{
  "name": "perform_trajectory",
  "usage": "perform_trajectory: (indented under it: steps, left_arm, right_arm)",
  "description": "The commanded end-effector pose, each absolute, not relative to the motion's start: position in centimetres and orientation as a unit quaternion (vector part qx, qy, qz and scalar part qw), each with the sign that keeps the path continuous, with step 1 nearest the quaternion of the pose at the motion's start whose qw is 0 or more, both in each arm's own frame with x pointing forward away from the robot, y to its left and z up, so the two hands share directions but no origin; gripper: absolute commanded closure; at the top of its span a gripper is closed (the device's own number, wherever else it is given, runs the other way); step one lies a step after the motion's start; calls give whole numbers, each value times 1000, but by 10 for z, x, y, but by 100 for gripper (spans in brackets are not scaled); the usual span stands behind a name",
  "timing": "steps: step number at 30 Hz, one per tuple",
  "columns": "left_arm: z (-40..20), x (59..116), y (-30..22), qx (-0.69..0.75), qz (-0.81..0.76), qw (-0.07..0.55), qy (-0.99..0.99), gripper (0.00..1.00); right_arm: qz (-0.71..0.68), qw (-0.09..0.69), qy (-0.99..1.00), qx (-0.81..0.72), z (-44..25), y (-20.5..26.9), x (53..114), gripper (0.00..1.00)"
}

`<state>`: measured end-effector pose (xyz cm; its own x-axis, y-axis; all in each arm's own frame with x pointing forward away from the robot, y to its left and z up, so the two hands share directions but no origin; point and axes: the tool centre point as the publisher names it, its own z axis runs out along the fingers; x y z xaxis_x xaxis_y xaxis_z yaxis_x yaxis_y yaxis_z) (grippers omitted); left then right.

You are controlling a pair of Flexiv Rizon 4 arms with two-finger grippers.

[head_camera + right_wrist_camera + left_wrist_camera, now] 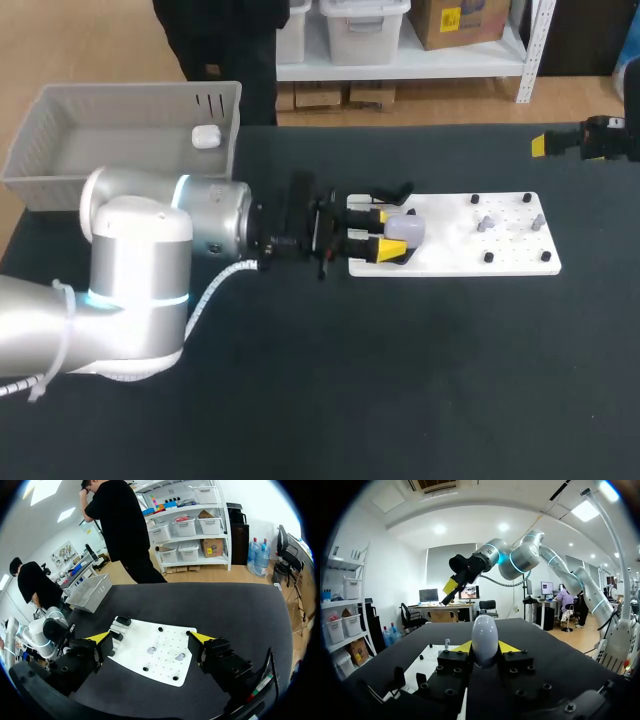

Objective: Pick up each earbud case from the left stands, insert the matching earbuds, close the lid, and place the case in the box.

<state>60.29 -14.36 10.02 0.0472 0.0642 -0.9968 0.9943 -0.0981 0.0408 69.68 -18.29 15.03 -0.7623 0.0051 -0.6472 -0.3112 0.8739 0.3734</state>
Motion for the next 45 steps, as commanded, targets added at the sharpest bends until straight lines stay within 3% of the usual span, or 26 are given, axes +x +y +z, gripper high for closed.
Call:
perform_trajectory:
  steps: [1,33,45]
  left_arm:
    - [102,598,-145,543,-486,480,489,100]
    - [102,598,-145,543,-486,480,489,100]
    - [102,598,-145,543,-486,480,489,100]
  right_arm:
    - [238,334,908,-85,149,-183,697,0]
    - [238,334,908,-85,149,-183,697,0]
    - [233,363,893,-130,167,-159,650,0]
